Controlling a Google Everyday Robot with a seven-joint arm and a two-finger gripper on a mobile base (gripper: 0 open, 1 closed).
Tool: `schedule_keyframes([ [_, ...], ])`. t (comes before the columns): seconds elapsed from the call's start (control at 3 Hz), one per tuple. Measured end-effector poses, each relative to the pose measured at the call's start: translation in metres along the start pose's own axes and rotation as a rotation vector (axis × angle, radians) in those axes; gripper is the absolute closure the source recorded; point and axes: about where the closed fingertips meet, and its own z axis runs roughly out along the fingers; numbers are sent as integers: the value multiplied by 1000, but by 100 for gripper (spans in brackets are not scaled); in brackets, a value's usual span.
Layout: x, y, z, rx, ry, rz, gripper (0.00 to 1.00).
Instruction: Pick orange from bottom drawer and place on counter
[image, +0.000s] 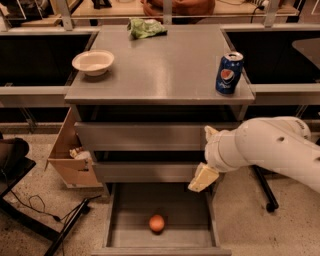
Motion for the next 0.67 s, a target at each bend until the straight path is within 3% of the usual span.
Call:
schedule_keyframes([
  [0.33,24,29,41,2,-15,21,0],
  [0.67,64,57,95,16,-45,31,0],
])
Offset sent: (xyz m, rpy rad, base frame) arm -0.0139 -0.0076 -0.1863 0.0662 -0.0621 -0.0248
